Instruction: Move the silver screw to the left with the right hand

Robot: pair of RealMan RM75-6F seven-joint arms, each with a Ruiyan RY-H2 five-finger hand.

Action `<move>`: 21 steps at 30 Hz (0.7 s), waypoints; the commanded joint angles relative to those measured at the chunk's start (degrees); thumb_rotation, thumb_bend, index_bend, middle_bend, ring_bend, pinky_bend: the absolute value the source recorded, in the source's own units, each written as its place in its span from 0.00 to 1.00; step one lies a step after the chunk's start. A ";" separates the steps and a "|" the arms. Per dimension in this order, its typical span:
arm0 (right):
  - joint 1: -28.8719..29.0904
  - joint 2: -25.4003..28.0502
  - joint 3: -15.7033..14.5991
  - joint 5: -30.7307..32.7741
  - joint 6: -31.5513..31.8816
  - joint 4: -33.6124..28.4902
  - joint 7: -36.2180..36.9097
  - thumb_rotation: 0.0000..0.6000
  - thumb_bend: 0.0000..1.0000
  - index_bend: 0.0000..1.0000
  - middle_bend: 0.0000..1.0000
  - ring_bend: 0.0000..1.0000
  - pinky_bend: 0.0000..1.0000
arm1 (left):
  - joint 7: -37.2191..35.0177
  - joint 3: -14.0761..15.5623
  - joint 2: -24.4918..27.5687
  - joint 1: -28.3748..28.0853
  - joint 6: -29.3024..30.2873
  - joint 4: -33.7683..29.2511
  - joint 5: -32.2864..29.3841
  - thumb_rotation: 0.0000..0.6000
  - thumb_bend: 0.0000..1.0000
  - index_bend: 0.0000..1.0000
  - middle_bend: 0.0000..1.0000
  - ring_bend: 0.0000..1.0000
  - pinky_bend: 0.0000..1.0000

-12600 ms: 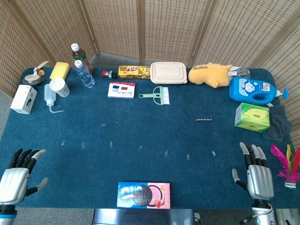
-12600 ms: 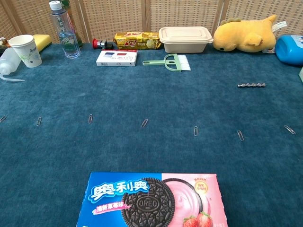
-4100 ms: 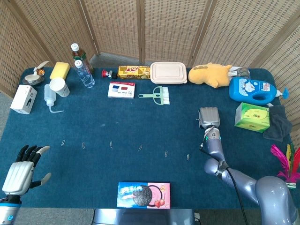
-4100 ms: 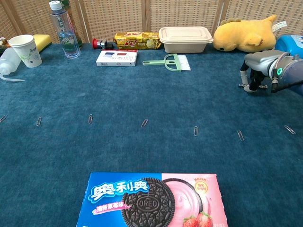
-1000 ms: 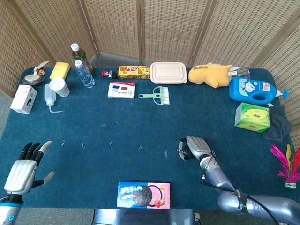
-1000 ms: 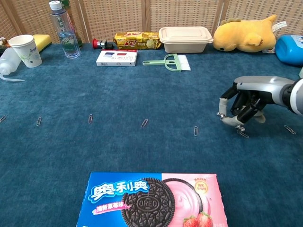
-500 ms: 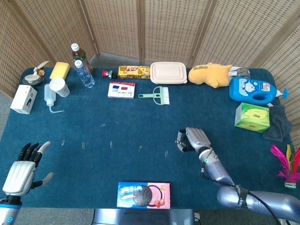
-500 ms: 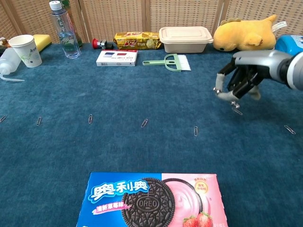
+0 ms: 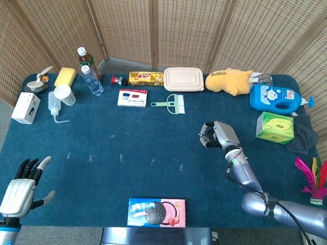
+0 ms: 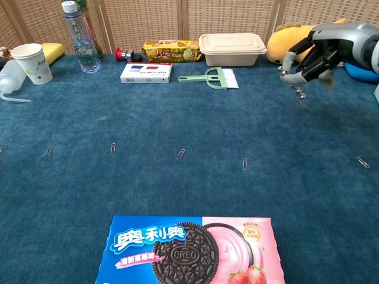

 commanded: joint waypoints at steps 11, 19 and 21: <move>4.40 -6.78 0.90 2.66 -1.74 9.45 -1.70 1.00 0.43 0.63 0.88 0.86 0.74 | 0.26 -0.12 0.35 0.09 -0.15 -0.20 0.04 1.00 0.39 0.04 0.18 0.09 0.02; 8.05 -14.31 0.07 5.44 1.71 18.69 -8.34 1.00 0.43 0.48 0.72 0.69 0.63 | 0.05 0.22 0.05 0.30 -0.47 -0.09 0.21 1.00 0.39 0.02 0.18 0.09 0.02; 8.09 -15.22 -0.26 5.13 2.38 19.86 -9.21 1.00 0.43 0.35 0.60 0.58 0.62 | -0.09 0.26 0.07 0.32 -0.56 0.03 0.18 1.00 0.39 0.02 0.18 0.09 0.02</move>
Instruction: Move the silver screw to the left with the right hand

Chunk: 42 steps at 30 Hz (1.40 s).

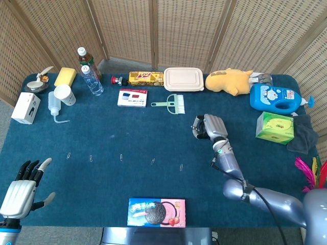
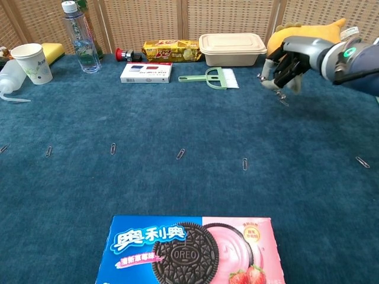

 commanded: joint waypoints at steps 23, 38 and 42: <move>-16.77 6.18 -7.80 -26.12 27.31 -14.90 3.34 1.00 0.43 0.04 0.19 0.16 0.30 | 0.27 -0.21 -0.93 -0.30 -1.35 0.66 -0.65 1.00 0.39 0.02 0.18 0.09 0.02; -33.77 10.86 -20.48 -37.80 43.25 -23.62 -3.64 1.00 0.43 0.12 0.22 0.15 0.29 | -1.45 -0.05 -1.62 1.12 1.34 2.63 0.48 1.00 0.39 0.08 0.18 0.09 0.02; -37.38 9.89 -22.08 -39.63 44.74 -21.98 -2.37 1.00 0.43 0.14 0.22 0.15 0.29 | -1.79 0.23 -2.14 1.75 2.19 3.06 0.96 1.00 0.39 0.09 0.18 0.09 0.02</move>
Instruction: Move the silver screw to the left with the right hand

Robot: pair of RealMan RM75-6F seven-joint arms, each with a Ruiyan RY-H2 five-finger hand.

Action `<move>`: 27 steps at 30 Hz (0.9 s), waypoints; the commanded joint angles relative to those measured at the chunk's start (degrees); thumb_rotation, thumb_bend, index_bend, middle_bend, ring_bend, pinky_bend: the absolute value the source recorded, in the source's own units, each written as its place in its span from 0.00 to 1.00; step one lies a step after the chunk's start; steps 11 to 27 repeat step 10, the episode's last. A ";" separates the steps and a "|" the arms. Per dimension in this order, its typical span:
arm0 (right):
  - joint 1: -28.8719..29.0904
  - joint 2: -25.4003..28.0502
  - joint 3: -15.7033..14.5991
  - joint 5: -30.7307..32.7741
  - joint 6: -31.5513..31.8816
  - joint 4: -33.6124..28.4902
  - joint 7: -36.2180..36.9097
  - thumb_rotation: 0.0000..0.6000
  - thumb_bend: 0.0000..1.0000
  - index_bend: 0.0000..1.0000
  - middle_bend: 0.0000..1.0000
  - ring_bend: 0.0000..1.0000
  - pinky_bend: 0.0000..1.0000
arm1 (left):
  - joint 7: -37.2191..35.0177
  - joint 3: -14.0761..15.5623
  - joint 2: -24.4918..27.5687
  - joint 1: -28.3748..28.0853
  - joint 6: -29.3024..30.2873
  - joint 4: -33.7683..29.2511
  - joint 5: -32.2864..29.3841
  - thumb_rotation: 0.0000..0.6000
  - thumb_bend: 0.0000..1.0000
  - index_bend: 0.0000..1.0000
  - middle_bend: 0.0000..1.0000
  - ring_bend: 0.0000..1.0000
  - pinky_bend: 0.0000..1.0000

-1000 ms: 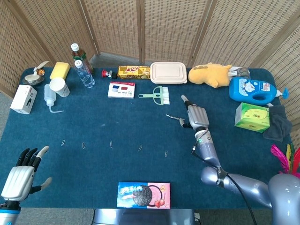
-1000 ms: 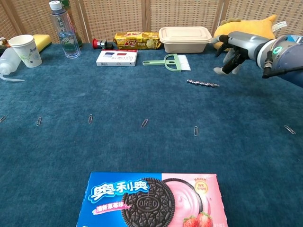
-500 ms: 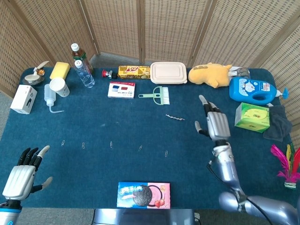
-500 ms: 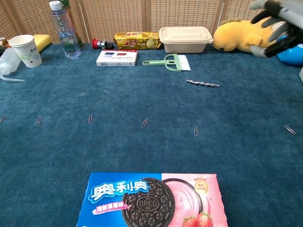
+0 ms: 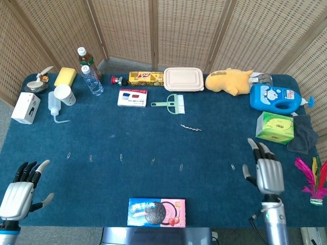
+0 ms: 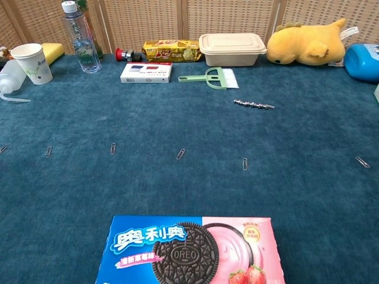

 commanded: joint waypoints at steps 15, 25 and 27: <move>-7.71 -3.41 -2.28 -4.94 3.24 4.73 3.53 1.00 0.43 0.17 0.24 0.15 0.28 | -0.50 0.91 -1.26 0.75 1.08 0.43 2.19 1.00 0.39 0.12 0.17 0.09 0.02; -7.71 -3.41 -2.28 -4.94 3.24 4.73 3.53 1.00 0.43 0.17 0.24 0.15 0.28 | -0.50 0.91 -1.26 0.75 1.08 0.43 2.19 1.00 0.39 0.12 0.17 0.09 0.02; -7.71 -3.41 -2.28 -4.94 3.24 4.73 3.53 1.00 0.43 0.17 0.24 0.15 0.28 | -0.50 0.91 -1.26 0.75 1.08 0.43 2.19 1.00 0.39 0.12 0.17 0.09 0.02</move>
